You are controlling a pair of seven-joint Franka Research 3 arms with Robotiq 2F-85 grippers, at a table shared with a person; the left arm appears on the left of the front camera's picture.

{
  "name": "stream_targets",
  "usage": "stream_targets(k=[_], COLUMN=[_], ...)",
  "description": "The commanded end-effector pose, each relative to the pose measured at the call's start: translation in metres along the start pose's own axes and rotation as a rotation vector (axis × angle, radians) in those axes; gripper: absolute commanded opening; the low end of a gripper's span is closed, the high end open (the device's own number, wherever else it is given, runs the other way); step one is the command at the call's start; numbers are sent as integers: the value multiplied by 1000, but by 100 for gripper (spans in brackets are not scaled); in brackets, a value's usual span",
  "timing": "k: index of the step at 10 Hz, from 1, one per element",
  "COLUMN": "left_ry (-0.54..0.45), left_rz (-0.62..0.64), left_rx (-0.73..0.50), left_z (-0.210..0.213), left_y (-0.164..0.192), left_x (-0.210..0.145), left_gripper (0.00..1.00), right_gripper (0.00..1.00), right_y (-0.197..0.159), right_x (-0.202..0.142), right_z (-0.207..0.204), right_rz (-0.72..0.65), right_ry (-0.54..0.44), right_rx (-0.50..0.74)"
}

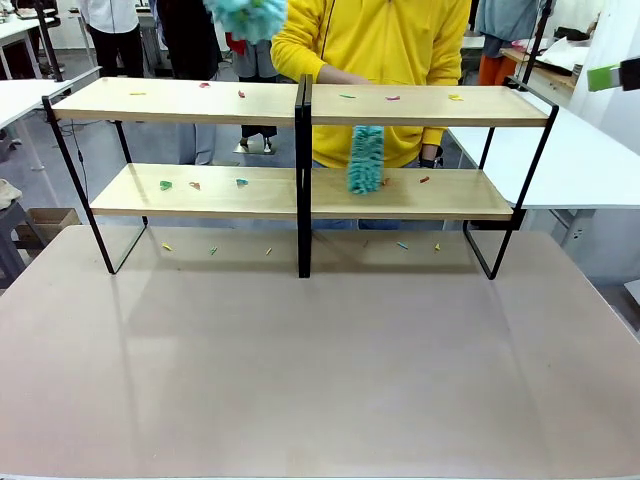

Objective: Clean the shelves.
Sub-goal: Clean a randomly selected level of the Shelf with the Duster.

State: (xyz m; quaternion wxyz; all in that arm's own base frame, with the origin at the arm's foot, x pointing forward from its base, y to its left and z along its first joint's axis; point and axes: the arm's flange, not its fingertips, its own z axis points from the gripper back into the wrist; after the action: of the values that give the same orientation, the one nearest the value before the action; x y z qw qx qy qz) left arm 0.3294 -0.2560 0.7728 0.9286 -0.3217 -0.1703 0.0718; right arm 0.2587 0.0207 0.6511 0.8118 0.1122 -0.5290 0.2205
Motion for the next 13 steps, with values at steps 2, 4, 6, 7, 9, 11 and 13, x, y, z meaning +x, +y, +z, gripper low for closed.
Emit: stream_targets(k=[2,4,6,7,9,11,13], left_ry=[2,-37,-59,-53,6,53,12], left_rz=[73,171,132,91,-62,-148,-235], left_rx=[11,-65,-99,-104,-104,-106,-20], left_z=[18,71,80,78,22,-1,-46], left_y=[28,101,114,107,35,8,-46], left_x=[38,35,14,12,22,18,14], left_gripper=[12,12,12,12,12,12,12], right_gripper=[100,100,100,100,100,100,100], right_y=[-1,-1,-1,-1,-1,-1,-1], right_x=[0,0,0,0,0,0,0], right_z=[-1,-1,-1,-1,-1,-1,-1], right_rz=[-4,-4,-4,-4,-4,-4,-4], right_ry=[-6,-6,-6,-6,-6,-6,-6], right_rx=[7,7,7,7,7,7,7])
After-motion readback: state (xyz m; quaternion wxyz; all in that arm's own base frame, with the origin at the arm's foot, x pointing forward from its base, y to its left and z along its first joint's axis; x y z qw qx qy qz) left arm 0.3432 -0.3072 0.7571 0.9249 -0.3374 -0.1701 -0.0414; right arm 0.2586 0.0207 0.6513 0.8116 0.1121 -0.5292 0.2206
